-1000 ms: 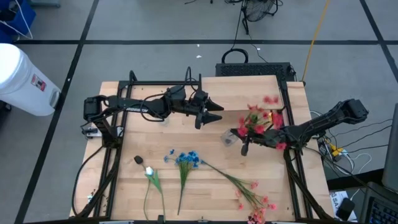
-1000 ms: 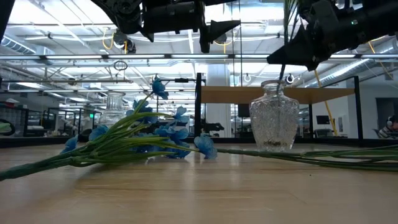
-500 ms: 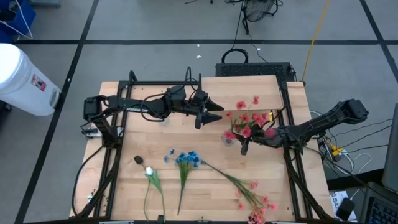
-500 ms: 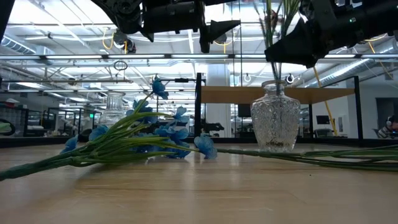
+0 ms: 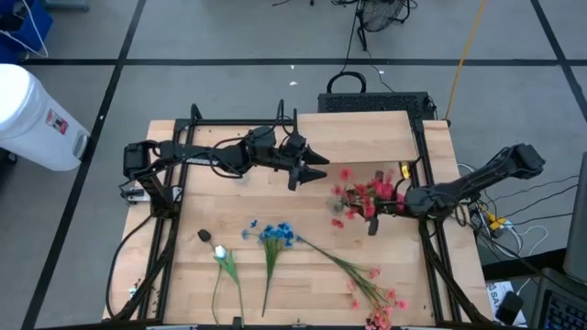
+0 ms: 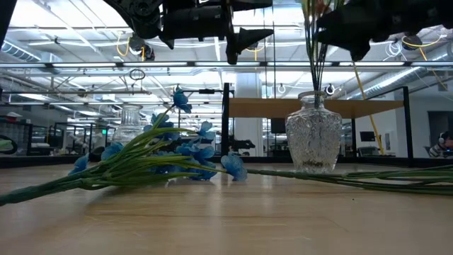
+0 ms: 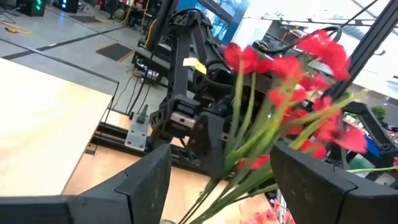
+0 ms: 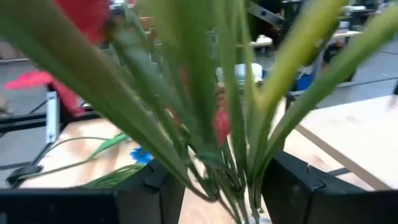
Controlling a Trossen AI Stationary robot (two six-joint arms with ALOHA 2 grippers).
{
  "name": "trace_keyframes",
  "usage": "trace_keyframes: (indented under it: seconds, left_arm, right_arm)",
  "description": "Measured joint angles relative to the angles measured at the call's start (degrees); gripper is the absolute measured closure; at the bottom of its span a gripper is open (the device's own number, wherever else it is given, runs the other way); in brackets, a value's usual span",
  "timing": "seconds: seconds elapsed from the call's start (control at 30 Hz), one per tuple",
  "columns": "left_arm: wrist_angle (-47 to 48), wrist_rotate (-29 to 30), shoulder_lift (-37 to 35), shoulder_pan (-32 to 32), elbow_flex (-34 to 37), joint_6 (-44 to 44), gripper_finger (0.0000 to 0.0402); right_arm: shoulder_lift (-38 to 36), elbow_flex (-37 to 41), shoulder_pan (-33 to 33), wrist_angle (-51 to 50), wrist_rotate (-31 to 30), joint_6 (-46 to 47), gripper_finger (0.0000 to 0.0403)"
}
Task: Pick and place flowers into a vace then onto a shelf
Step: Put the red flowers into the right transparent vase, then put the pink flowers into the right transparent vase
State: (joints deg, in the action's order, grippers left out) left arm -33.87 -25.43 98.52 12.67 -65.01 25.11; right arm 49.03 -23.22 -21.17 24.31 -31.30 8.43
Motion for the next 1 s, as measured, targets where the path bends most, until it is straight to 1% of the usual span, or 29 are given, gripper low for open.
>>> trace_keyframes:
  seconds: [0.2,0.3,0.37,0.47,0.6,0.8,0.9,1.0]
  left_arm:
    - [1.2,0.2,0.0,0.1,0.0,-1.0,0.0124]
    - [1.2,1.1,0.0,0.1,0.0,-1.0,0.0124]
    - [1.1,1.1,0.0,0.0,0.0,-1.1,0.0124]
    - [1.1,1.5,0.0,0.0,0.0,-1.1,0.0124]
    - [1.1,1.5,0.0,0.0,0.0,-1.2,0.0124]
    - [1.3,1.5,0.0,0.0,0.0,-1.0,0.0124]
    - [1.9,0.6,0.0,0.0,0.0,-1.0,0.0124]
    - [2.5,-1.0,0.0,0.0,0.0,-0.8,0.0124]
  right_arm:
    - [-3.4,0.0,-4.0,-2.0,-0.6,-0.4,0.0234]
    - [-4.1,0.0,-5.0,-3.3,-3.5,-0.6,0.0234]
    - [-4.5,0.0,-5.6,-3.9,-3.8,-0.5,0.0234]
    - [-4.6,0.0,-5.9,-5.7,-5.8,2.4,0.0234]
    - [-4.8,0.0,-5.4,-9.3,-7.3,3.5,0.0234]
    - [-6.3,0.0,-5.3,-16.8,-9.4,6.0,0.0234]
    - [-6.5,0.0,-5.5,-19.3,-8.7,8.2,0.0234]
    - [-6.5,0.0,-6.3,-18.9,-3.6,11.2,0.0234]
